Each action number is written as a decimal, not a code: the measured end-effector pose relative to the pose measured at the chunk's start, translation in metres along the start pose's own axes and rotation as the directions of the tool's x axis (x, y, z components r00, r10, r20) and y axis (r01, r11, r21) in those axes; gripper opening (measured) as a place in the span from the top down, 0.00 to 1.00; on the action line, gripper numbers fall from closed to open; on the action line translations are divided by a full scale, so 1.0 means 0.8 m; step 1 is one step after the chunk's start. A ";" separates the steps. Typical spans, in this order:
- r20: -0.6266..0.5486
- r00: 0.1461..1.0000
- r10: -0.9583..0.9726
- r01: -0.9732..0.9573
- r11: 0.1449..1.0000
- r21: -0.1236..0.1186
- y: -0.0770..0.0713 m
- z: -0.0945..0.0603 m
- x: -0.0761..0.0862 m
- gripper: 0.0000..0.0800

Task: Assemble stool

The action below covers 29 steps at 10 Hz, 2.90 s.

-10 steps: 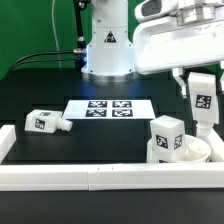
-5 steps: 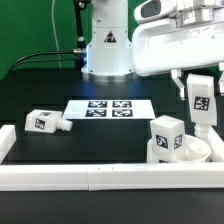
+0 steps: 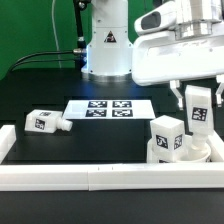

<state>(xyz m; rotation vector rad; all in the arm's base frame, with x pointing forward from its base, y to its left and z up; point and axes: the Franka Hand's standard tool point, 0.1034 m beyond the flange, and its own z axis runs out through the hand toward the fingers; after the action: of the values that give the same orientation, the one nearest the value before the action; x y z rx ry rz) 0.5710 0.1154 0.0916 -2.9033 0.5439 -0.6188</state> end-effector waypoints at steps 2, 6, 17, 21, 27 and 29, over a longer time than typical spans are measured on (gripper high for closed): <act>0.009 1.000 -0.007 0.007 1.000 -0.006 0.002 0.004 -0.008 0.60; 0.015 1.000 -0.008 0.009 1.000 -0.012 0.006 0.009 -0.013 0.60; -0.019 1.000 -0.019 0.019 1.000 -0.021 0.013 0.023 -0.017 0.25; 0.132 0.991 -0.013 0.017 0.999 -0.034 0.020 0.008 -0.016 0.19; 0.368 0.929 -0.045 0.062 0.997 -0.034 0.012 -0.010 -0.004 0.19; 0.352 0.857 -0.377 0.378 0.923 0.069 0.017 -0.012 0.008 0.19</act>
Offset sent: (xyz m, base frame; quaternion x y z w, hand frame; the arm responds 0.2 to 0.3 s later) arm -0.0037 -0.0005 -0.0040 -0.0005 -0.0007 -0.0023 1.0000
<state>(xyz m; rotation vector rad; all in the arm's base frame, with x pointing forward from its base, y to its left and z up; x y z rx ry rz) 0.5683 0.0998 0.1000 -3.0369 -0.0785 -0.1034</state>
